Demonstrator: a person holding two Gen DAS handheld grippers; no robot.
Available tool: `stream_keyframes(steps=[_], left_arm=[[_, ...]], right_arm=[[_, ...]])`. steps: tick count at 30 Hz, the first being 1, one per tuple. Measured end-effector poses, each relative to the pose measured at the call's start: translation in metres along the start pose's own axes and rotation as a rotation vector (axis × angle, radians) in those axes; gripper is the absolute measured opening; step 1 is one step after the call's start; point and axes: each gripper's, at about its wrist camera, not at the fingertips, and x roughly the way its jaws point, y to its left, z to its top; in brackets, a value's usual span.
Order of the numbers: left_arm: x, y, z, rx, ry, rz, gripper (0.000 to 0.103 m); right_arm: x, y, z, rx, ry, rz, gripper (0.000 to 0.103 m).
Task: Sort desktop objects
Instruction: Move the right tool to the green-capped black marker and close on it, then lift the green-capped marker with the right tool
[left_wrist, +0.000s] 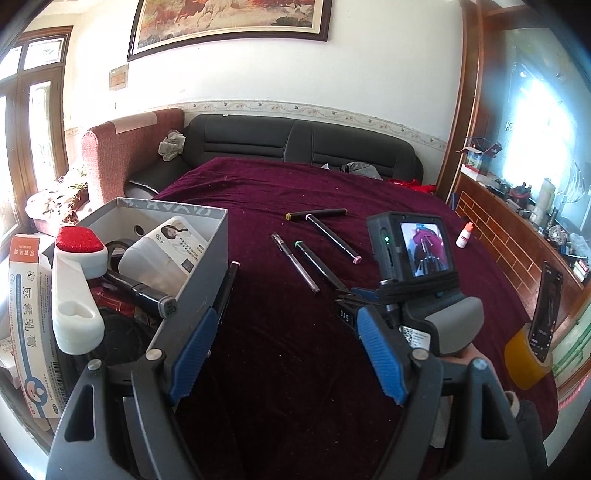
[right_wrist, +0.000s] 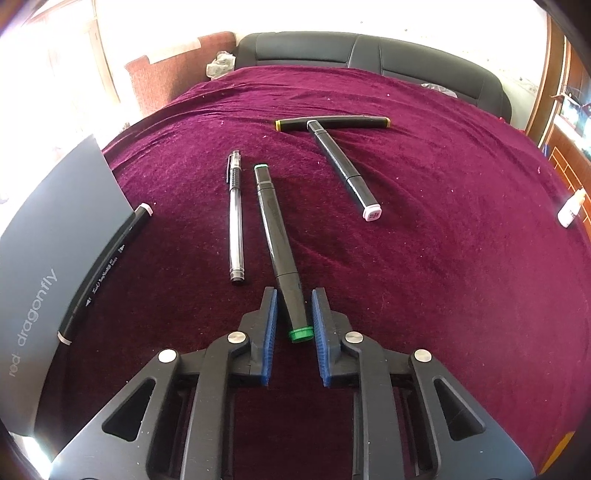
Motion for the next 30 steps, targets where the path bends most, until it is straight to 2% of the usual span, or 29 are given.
stream_keyframes(steps=[5, 17, 22, 30], left_arm=[[0.0, -0.001, 0.0, 0.001, 0.0, 0.001, 0.103], [0.001, 0.005, 0.0, -0.018, 0.008, 0.008, 0.103], [-0.002, 0.006, -0.002, -0.019, 0.007, 0.018, 0.103], [-0.009, 0.003, -0.007, -0.02, 0.014, 0.008, 0.103]], right_arm=[[-0.001, 0.0, 0.0, 0.004, -0.002, 0.01, 0.014], [0.001, 0.003, -0.002, 0.002, -0.006, -0.001, 0.015], [-0.001, 0.008, -0.004, -0.047, -0.014, -0.016, 0.013], [-0.021, 0.006, -0.015, -0.043, -0.008, 0.009, 0.013]])
